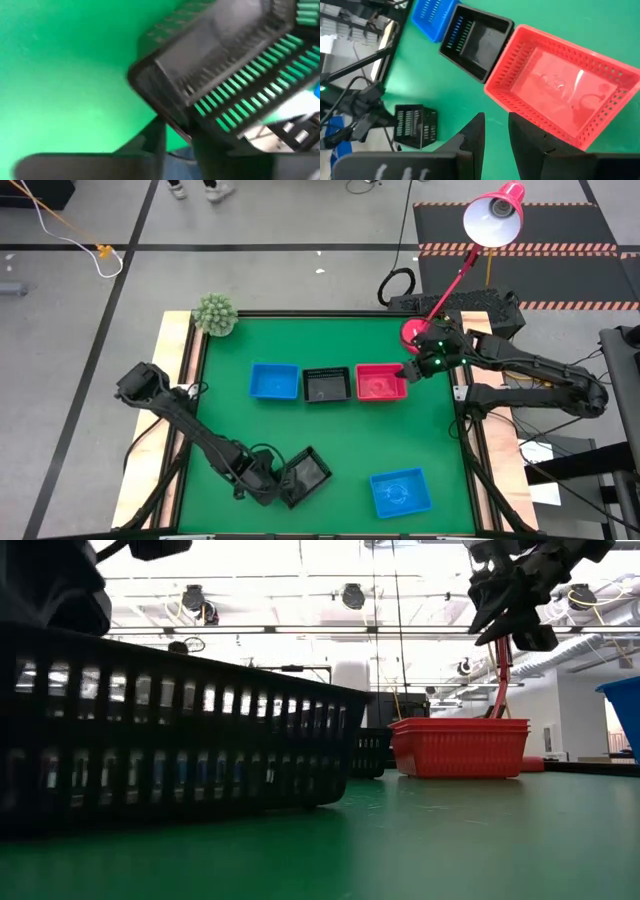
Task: Stack baskets by color
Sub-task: Stack the bottom black bin on the top stacked black bins
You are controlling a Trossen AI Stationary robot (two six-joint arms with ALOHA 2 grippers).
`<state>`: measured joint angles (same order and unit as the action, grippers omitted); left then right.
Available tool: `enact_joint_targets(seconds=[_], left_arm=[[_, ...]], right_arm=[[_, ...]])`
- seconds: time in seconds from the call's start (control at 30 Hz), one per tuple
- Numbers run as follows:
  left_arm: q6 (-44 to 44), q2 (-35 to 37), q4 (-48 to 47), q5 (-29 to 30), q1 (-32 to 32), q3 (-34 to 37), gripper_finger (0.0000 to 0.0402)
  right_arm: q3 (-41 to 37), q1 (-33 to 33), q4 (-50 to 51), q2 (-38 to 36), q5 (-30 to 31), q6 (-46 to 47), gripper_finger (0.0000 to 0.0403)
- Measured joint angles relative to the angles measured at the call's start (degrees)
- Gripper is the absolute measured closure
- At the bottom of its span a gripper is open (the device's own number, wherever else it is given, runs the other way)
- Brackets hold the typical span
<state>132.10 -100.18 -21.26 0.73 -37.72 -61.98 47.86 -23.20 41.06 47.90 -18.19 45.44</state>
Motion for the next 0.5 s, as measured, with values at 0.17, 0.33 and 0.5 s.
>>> enact_joint_targets(seconds=[0.17, 0.33, 0.5], left_arm=[[-1.7, 0.0, -0.8, 2.3, 0.8, 0.0, 0.0388], [-2.9, 1.7, 0.1, 3.6, 2.2, -0.1, 0.0385], [-6.5, 5.9, -3.8, 10.3, 5.0, -2.2, 0.0393]], right_arm=[[0.0, 0.0, 0.2, -2.2, -0.2, -0.1, 0.0325], [0.0, 0.0, 0.2, -3.9, -0.2, -0.1, 0.0326], [0.0, 0.0, 0.3, -4.7, -0.1, -0.9, 0.0326]])
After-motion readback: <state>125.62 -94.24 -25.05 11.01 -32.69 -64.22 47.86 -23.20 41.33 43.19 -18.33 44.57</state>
